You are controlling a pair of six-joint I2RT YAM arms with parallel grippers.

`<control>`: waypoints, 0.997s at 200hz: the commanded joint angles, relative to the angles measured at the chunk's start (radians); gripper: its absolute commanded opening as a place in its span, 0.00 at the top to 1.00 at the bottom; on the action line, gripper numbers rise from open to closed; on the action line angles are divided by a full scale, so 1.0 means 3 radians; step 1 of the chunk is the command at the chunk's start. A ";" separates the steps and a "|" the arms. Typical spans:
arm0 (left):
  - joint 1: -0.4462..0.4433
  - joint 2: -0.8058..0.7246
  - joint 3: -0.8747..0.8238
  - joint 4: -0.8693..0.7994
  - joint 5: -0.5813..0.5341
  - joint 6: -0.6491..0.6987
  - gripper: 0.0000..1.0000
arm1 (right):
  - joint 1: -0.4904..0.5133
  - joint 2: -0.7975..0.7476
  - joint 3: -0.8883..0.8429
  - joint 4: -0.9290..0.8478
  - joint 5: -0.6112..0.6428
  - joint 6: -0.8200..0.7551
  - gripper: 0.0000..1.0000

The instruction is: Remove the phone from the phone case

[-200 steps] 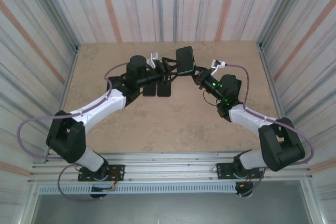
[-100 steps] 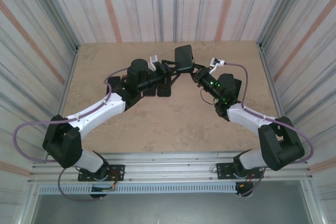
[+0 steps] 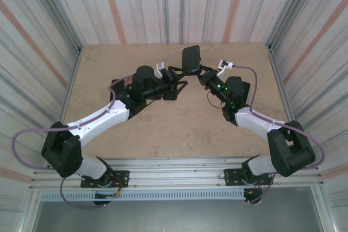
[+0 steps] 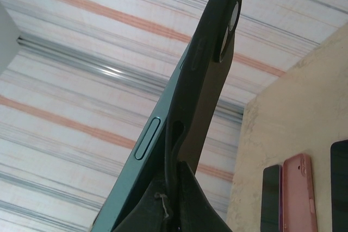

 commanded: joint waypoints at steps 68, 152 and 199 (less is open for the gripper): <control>-0.0042 0.0014 0.0170 0.0368 -0.0216 -0.0199 0.49 | 0.0053 -0.0048 0.0096 0.0310 0.0051 -0.0137 1.00; -0.0042 0.0168 0.0159 0.0570 -0.0216 -0.0324 0.50 | 0.0119 -0.0033 0.0085 0.0416 0.0133 -0.0128 1.00; -0.0037 0.0203 0.0141 0.0617 -0.0299 -0.0340 0.51 | 0.0147 -0.0025 0.0045 0.0519 0.0177 -0.0103 1.00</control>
